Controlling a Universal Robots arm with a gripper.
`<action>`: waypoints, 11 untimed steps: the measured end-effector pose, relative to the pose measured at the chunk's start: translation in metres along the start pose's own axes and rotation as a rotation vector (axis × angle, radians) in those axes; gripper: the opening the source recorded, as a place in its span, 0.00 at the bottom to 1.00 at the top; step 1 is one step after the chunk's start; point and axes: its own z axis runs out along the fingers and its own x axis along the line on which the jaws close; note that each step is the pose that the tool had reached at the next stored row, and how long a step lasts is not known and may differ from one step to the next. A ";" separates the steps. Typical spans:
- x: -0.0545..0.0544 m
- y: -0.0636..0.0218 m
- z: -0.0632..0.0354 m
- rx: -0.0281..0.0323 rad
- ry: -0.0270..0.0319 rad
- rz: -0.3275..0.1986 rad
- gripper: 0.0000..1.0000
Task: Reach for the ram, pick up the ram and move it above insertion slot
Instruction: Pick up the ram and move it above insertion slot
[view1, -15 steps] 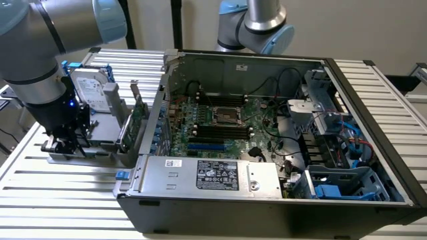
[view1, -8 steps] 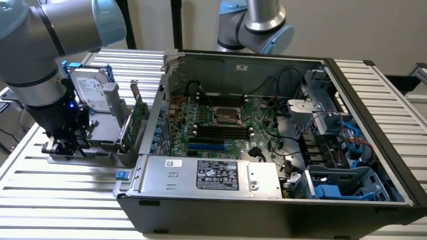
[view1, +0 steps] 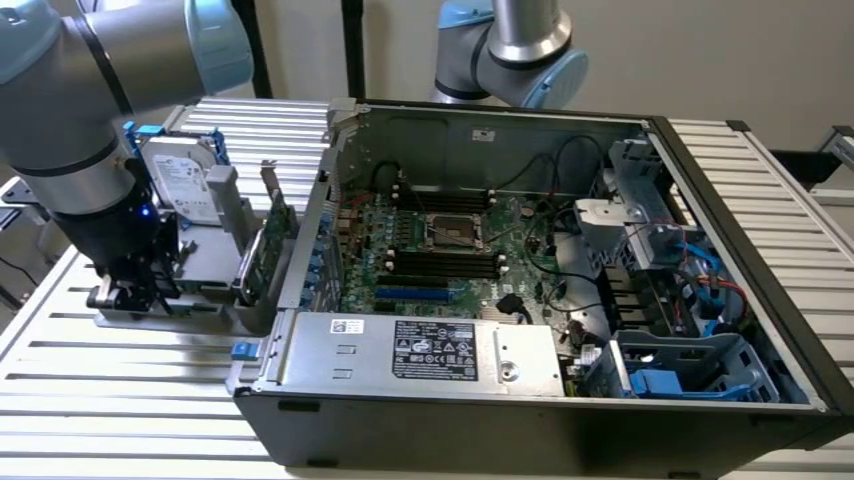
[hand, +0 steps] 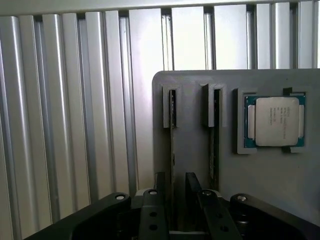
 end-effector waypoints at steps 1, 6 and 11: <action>0.000 0.0000 0.0005 0.0000 0.0000 -0.003 0.31; 0.000 0.0000 0.0029 0.0000 0.0003 -0.017 0.31; 0.000 0.0000 0.0045 -0.0003 0.0007 -0.027 0.31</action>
